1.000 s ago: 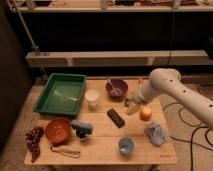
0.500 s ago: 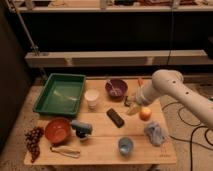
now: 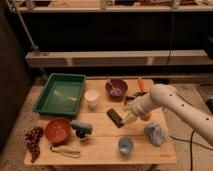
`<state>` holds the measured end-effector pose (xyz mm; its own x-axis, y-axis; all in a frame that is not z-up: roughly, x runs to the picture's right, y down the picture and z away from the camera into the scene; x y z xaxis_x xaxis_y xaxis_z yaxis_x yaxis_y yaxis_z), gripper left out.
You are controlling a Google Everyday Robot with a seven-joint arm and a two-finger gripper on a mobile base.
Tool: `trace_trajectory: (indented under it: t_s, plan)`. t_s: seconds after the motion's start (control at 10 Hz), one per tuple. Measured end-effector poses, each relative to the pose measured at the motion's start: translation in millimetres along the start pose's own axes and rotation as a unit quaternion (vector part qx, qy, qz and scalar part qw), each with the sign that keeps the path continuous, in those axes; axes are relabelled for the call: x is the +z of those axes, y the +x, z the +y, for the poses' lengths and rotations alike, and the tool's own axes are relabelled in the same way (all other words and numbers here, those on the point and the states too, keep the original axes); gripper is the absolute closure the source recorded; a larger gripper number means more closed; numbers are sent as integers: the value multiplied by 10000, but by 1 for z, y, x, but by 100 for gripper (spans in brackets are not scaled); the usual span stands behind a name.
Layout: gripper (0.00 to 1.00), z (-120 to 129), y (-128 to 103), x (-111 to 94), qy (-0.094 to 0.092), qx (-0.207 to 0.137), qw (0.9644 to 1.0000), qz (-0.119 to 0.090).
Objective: Wipe tray with eraser
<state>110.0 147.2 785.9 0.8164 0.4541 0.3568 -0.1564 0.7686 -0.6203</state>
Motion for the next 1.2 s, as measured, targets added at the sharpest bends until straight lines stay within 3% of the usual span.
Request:
trace_trajectory:
  t_s: [0.1,0.4,0.9,1.2]
  plan:
    - [21,3,1,11,-38,-43,10000,-20]
    - [20,6,-2,37,-19,-21,10000,17]
    - [20,-9,-11,60,113,165,9997,-124]
    - [20,-20,-7,76,223,342,9991,-84]
